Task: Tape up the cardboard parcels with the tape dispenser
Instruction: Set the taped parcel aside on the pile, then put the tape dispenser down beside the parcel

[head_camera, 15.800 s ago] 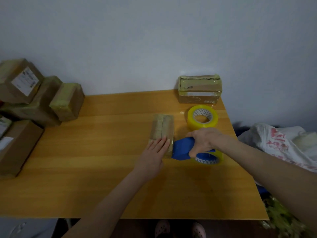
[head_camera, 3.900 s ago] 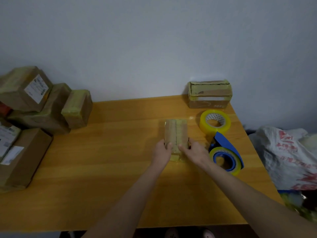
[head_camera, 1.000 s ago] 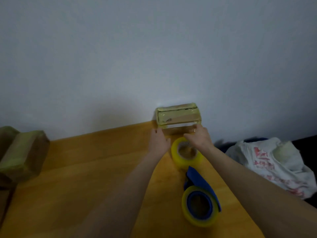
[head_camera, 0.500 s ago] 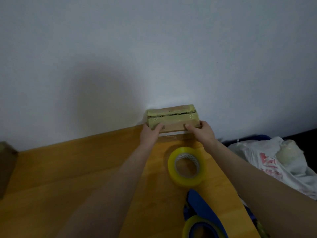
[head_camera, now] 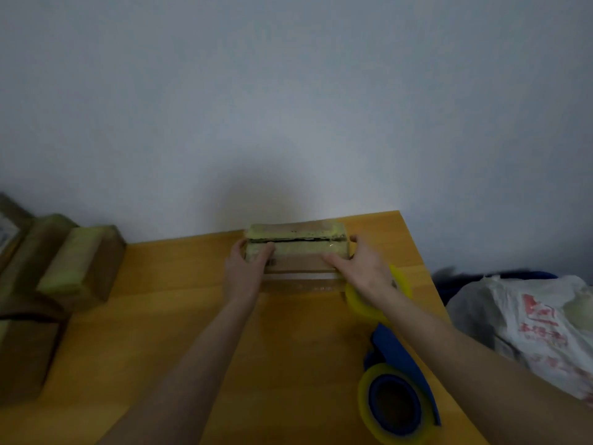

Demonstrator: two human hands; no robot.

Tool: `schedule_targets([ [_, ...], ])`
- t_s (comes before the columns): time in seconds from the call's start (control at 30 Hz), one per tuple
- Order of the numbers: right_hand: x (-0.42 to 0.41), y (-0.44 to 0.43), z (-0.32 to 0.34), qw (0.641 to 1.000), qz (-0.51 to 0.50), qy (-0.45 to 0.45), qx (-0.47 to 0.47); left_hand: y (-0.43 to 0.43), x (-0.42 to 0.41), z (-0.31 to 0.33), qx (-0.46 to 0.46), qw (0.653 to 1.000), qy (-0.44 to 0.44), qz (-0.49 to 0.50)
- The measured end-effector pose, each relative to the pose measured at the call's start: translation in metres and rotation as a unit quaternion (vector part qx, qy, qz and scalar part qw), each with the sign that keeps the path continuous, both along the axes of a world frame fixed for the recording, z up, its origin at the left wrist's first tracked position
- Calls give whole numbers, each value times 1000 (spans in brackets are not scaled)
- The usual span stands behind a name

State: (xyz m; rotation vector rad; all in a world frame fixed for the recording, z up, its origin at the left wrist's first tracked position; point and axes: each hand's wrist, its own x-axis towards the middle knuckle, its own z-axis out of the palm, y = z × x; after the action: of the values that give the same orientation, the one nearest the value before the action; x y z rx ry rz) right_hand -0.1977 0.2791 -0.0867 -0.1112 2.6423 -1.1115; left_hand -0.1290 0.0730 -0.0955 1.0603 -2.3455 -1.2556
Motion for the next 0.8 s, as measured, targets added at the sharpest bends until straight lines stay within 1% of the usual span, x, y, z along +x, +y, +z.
schedule_targets([
  [0.07,27,-1,3,995,61,4,77,-3,40,-2,-14,1000,-24,13],
  [0.1,41,-1,2,992,81,5,100,-2,59,-3,-17,999,-34,16],
  [0.3,129,6,-5,974,151,-13,168,18,164,-14,-73,990,-118,21],
  [0.4,158,13,-9,968,152,4,202,26,192,-17,-106,986,-128,2],
  [0.53,181,23,-13,961,182,-15,207,32,214,-28,-89,985,-139,-50],
  [0.57,183,28,-12,962,187,-12,199,31,218,-29,-99,984,-137,-61],
  [0.6,184,34,-9,967,175,-1,184,30,221,-29,-134,980,-126,-74],
  [0.63,183,42,-7,974,149,21,169,30,221,-28,-193,970,-108,-96],
  [0.67,180,52,-4,979,114,48,163,31,219,-26,-260,951,-95,-135],
  [0.7,176,62,-3,980,77,61,174,33,216,-23,-318,925,-92,-188],
  [0.73,171,74,-3,978,45,51,198,36,212,-19,-354,895,-107,-250],
  [0.8,163,95,-7,970,7,-35,240,41,207,-20,-385,842,-159,-342],
])
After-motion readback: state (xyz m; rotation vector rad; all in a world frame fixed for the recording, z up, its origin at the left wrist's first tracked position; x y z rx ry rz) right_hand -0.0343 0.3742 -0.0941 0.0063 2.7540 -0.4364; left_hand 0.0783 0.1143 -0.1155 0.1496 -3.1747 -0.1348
